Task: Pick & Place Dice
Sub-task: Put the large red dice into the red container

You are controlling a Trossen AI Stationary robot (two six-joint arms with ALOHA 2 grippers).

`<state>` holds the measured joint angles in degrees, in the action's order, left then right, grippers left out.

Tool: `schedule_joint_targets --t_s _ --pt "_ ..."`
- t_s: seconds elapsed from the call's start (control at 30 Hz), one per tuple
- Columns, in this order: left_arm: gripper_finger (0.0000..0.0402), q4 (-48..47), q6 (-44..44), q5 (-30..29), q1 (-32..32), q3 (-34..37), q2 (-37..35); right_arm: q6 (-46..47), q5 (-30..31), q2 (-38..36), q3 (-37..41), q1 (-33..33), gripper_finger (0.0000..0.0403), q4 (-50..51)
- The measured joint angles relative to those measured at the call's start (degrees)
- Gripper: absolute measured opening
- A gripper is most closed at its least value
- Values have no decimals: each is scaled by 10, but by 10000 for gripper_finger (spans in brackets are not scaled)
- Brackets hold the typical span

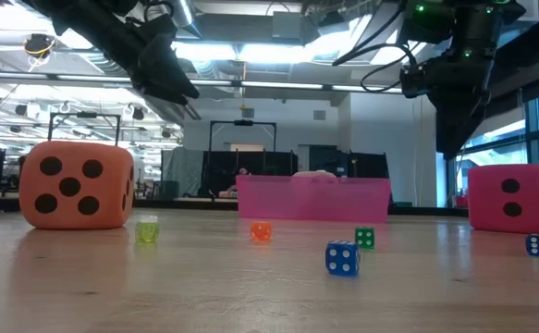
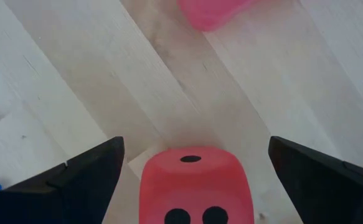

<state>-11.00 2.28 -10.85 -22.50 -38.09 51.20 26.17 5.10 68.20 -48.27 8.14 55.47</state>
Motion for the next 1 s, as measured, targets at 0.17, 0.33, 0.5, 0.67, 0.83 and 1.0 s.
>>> schedule_joint_targets --t_s 0.17,0.33,0.5,0.67,0.83,1.0 --pt "398 0 0 0 0 0 0 0 0 0 0 0 400 0" --pt "398 -4 0 0 0 0 0 0 -15 0 0 0 400 0" --pt "398 -15 -2 0 0 0 0 4 -16 0 0 0 400 0" --pt "398 -28 0 0 0 0 0 22 -19 0 0 0 400 1" --pt "398 -84 30 1 0 4 0 37 -41 0 0 0 400 1" --pt "398 -15 36 -2 0 76 -6 23 -33 0 0 0 400 1"
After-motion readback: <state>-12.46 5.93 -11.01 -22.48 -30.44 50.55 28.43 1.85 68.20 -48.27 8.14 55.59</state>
